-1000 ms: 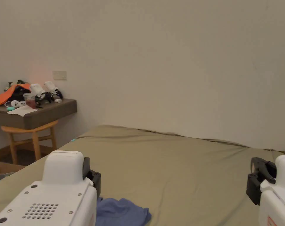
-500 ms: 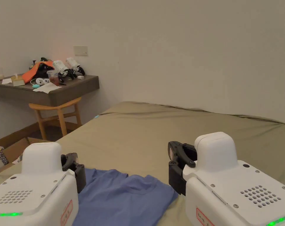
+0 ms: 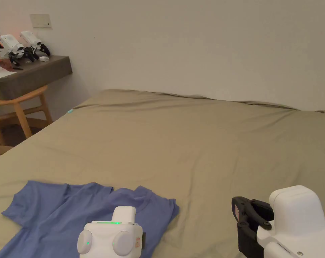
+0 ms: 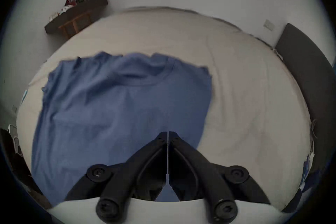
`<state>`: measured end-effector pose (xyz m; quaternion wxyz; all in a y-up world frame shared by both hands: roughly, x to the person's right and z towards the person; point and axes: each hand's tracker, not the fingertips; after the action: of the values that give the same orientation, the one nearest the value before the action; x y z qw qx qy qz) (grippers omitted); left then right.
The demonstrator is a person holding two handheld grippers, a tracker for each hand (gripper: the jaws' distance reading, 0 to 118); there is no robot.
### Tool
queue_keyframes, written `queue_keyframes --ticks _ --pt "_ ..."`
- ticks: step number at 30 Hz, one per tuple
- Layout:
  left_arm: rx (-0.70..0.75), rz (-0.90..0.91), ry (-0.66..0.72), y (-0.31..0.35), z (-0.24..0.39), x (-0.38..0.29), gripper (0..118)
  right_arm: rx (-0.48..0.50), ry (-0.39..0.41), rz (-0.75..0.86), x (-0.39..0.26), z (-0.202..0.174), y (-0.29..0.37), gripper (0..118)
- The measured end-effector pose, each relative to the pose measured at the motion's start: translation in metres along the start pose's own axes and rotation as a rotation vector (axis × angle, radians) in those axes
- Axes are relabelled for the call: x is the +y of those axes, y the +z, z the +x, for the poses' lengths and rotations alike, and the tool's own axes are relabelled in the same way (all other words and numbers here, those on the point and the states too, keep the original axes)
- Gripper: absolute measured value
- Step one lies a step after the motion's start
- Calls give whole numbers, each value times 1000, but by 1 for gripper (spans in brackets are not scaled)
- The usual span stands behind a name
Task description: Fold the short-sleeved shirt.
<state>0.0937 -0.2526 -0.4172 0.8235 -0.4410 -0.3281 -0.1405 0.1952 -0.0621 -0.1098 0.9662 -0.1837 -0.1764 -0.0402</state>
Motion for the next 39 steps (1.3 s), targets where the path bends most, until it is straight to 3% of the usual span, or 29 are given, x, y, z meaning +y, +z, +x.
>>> queue_keyframes --ticks 4,5,6,7,10,13,19,20,21,22,24,26,29,35,39 --pt "-24 -17 6 -20 6 -1 4 22 -21 -58 -12 9 -23 2" --pt "-20 0 -2 -24 8 0 24 26 -25 -65 -14 10 -26 2" --pt "5 31 -16 -25 8 -1 91 29 -27 -72 -17 11 -29 2" --pt "25 28 -13 -33 8 -3 118 35 -28 -82 -20 12 -32 2" --pt "68 -94 37 -45 -5 -6 118 42 -23 -104 -27 13 -35 2" --pt "106 11 -87 -39 -6 -15 118 42 -14 -124 -36 15 -35 2" --pt "119 -14 10 -46 -4 -12 117 13 -43 -172 -49 27 -28 2" --pt "142 47 59 -39 -8 -12 101 6 -45 -171 -51 30 -25 2" --pt "149 98 97 -32 -13 -11 32 -8 -48 -165 -52 34 -19 2" --pt "203 96 74 -18 -11 -12 6 -21 -56 -157 -53 38 -14 2" --pt "53 54 156 -18 -27 -13 6 -41 -92 -138 -55 49 0 2" --pt "29 15 233 -25 -39 -6 6 -56 -124 -123 -56 60 13 2" --pt "38 42 234 -3 -30 11 6 -101 -144 -91 -59 80 40 2" --pt "-44 180 93 72 56 47 6 -268 -168 -19 -60 131 118 2" --pt "-212 247 -94 122 169 65 6 -414 -184 30 -59 165 183 2"
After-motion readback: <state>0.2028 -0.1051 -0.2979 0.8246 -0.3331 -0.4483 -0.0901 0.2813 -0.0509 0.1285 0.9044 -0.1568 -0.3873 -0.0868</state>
